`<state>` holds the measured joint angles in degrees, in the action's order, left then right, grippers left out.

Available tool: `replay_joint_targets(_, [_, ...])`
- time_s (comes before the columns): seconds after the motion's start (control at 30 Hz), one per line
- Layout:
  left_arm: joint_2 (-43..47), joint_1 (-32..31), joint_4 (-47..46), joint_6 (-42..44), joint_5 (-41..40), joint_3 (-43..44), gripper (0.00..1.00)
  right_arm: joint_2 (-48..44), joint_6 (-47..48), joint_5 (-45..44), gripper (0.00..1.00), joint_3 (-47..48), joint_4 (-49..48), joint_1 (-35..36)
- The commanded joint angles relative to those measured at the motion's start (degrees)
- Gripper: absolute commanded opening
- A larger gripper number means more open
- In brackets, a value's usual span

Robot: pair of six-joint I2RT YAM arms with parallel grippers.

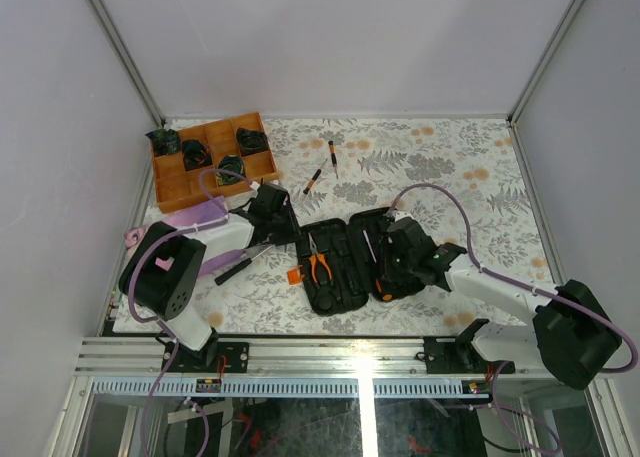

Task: Sort the tools into containers
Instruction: Move the storage box to the center of the board, then place the screwdriver in the storage box.

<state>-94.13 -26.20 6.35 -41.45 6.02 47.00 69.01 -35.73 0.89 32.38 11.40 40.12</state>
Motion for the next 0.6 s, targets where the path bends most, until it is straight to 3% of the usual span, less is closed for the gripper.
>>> replay_joint_targets(0.0, [1.85,0.45,-1.73,0.62,-1.21,1.61,0.35,1.65,3.10,-1.57,0.00,4.16,-2.01,0.22])
replay_joint_targets(0.2, [4.34,0.39,0.32,1.10,-3.04,1.75,0.47,5.34,4.05,-1.76,0.00,5.76,-3.28,0.09])
replay_joint_targets(0.43, [6.84,0.44,2.10,1.37,-3.36,1.71,0.50,7.40,4.69,-0.54,0.00,5.73,-2.92,0.04])
replay_joint_targets(0.57, [8.26,0.48,2.73,1.22,-3.23,1.34,0.50,7.95,4.63,-0.85,0.07,5.14,-2.25,0.04])
